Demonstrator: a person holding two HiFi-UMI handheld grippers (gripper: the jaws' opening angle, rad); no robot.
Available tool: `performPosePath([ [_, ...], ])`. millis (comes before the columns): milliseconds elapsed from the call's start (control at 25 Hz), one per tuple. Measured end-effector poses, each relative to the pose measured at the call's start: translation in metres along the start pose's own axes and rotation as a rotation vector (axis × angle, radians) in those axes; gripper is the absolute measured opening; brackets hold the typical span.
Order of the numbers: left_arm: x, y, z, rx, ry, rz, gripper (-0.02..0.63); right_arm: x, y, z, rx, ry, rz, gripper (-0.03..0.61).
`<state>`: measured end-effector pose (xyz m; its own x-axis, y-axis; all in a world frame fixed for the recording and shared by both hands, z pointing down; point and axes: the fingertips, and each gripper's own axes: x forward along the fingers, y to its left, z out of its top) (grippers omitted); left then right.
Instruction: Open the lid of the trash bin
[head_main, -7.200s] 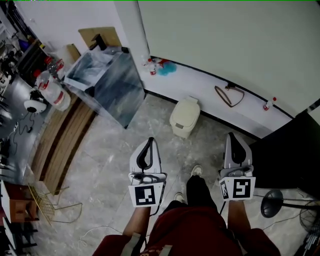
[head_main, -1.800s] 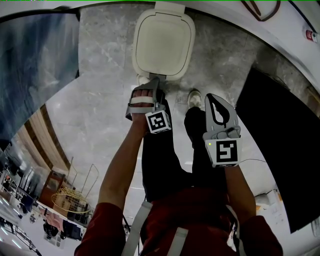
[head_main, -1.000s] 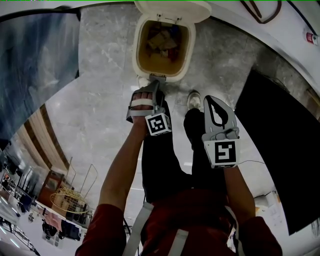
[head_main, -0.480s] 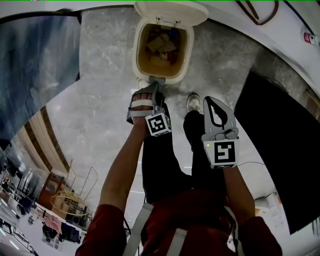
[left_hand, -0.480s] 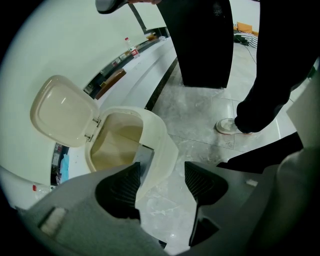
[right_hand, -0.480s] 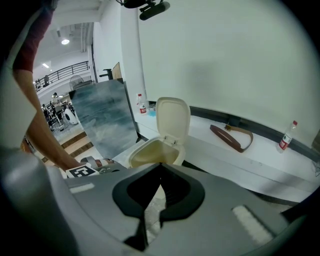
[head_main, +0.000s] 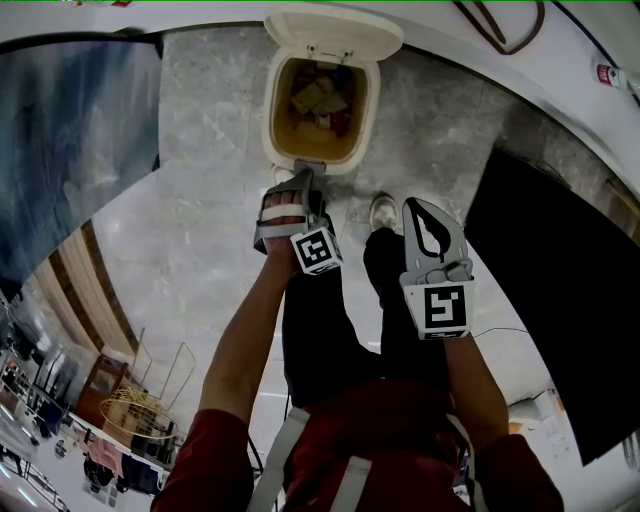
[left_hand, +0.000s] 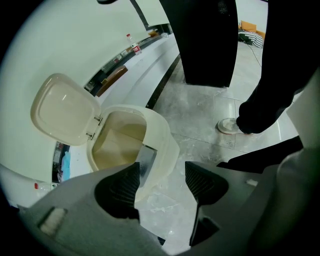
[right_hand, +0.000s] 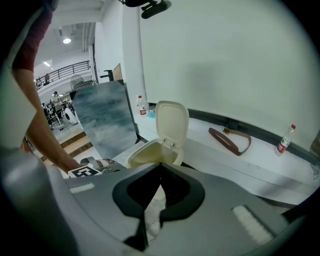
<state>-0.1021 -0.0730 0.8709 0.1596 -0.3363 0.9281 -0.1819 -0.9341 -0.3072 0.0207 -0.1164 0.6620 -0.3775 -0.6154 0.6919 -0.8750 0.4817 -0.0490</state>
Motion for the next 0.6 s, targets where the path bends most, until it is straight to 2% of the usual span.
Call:
performPosePath([
  [360,-0.007,0.026,0.003,-0.064,0.014,0.031,0.314,-0.006,-0.004,0.007,-0.01,-0.016,-0.006,0.0],
  [600,-0.034,0.045,0.002,-0.091,0.015,0.081,0.316,-0.016,-0.004,0.027,-0.019,-0.05,-0.004,0.0],
])
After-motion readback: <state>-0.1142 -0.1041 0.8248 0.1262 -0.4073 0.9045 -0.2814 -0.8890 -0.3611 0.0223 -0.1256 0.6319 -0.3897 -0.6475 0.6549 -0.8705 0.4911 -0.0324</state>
